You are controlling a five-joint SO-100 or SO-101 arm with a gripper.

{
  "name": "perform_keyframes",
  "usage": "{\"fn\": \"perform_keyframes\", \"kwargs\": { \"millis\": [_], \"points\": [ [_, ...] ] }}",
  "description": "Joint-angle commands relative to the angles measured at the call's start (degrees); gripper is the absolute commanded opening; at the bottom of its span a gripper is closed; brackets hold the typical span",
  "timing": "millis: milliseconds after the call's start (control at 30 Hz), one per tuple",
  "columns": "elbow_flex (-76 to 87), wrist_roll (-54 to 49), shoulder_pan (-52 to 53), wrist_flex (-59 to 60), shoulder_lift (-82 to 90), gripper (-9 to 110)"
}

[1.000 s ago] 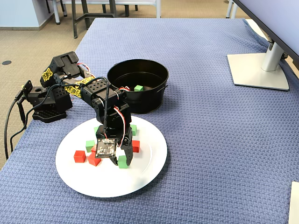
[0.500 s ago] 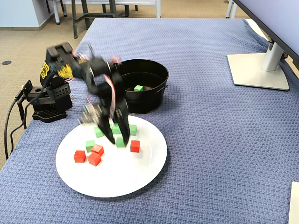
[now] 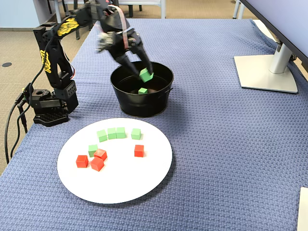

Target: Pick up the green cubes from the white plate and place them in the black recipient

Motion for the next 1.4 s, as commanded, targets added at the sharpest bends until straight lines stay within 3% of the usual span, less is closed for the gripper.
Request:
{"fn": "perform_keyframes", "kwargs": {
  "millis": [0,267,367,400,700,800,933,1133,1367],
  "points": [
    [8.09,5.45,-13.01,-5.62,4.39,0],
    [19.34,6.33,-25.58,-12.04,7.29,0],
    [18.72,2.29,-26.28,-10.55,5.89,37],
    [18.46,1.05,-25.58,-10.11,5.45,40],
    [-0.97,-4.92,-1.58,-1.85,-7.73,33],
    [-9.05,-11.95,5.36,1.41,-14.41,34],
    [-10.28,-15.38,12.48,-1.85,-18.46,34],
    [-6.86,-10.11,19.42,-4.31,-22.41,32],
    [-6.06,-12.74,21.80,-4.31,-28.48,31]
  ]
}}
